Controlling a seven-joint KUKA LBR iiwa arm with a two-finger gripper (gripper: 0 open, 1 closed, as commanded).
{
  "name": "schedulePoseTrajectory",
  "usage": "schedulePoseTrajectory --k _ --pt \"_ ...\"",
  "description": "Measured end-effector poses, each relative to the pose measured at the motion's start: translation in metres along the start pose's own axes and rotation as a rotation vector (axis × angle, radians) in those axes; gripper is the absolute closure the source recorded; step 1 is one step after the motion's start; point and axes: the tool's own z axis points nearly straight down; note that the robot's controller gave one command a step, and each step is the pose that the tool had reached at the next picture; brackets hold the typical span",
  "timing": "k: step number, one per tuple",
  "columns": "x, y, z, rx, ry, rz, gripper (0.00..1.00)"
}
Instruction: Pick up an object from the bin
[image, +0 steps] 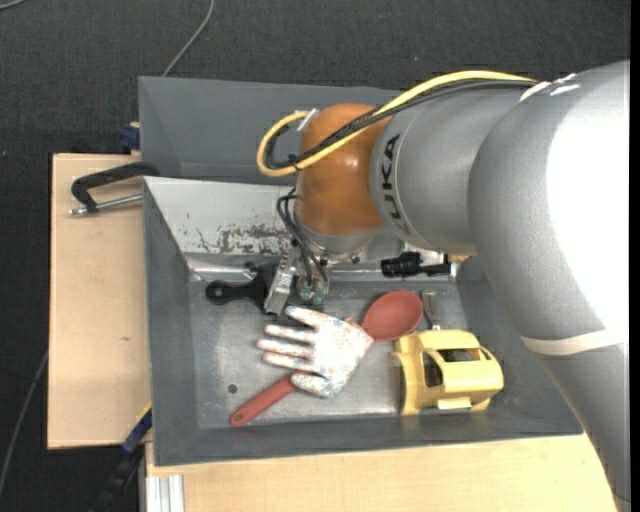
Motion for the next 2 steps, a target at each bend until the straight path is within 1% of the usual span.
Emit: schedulePoseTrajectory --k 1,2 --pt "-0.0016 0.0012 -0.0194 -0.004 -0.006 -0.001 1.0" --pt "-0.0026 0.0021 -0.029 -0.007 -0.01 -0.001 1.0"
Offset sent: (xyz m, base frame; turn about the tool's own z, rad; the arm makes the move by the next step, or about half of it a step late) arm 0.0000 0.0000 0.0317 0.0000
